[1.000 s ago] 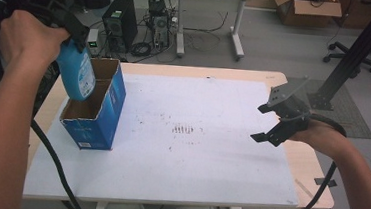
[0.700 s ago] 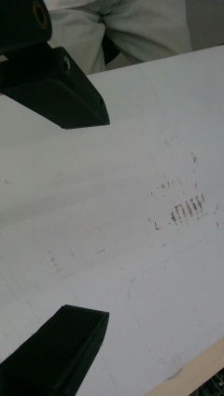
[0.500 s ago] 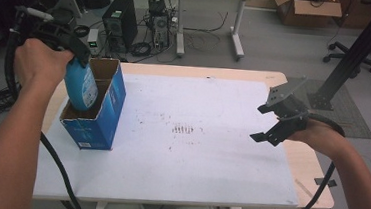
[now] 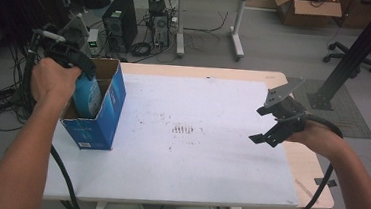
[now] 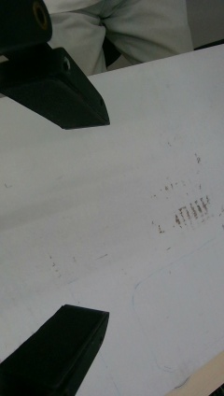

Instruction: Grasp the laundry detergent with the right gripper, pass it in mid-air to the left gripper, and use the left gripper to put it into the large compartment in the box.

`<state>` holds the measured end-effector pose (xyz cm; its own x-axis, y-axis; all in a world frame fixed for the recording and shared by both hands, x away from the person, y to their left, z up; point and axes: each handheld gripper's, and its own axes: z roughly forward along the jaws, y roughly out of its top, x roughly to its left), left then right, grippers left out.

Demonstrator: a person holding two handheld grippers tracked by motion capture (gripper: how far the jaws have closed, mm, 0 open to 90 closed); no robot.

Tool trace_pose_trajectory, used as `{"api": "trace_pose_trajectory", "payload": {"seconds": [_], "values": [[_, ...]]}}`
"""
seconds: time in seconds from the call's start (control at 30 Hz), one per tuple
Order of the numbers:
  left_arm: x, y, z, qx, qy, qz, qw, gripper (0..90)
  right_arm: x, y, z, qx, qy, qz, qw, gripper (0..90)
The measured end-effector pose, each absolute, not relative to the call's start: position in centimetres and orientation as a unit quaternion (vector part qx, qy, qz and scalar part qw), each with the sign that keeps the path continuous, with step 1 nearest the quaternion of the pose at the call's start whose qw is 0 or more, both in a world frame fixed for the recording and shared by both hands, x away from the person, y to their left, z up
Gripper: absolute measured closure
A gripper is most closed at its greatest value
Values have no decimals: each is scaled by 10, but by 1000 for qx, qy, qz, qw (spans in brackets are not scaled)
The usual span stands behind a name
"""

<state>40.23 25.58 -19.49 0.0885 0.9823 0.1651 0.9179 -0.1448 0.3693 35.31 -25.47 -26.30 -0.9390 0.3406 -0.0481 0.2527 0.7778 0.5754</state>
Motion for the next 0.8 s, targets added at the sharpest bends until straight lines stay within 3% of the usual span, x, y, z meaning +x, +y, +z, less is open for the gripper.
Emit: {"api": "trace_pose_trajectory", "payload": {"seconds": [0.8], "values": [[406, 261, -255, 739, 649, 165, 77, 382, 356, -254, -272, 163, 941, 290, 64, 64]]}}
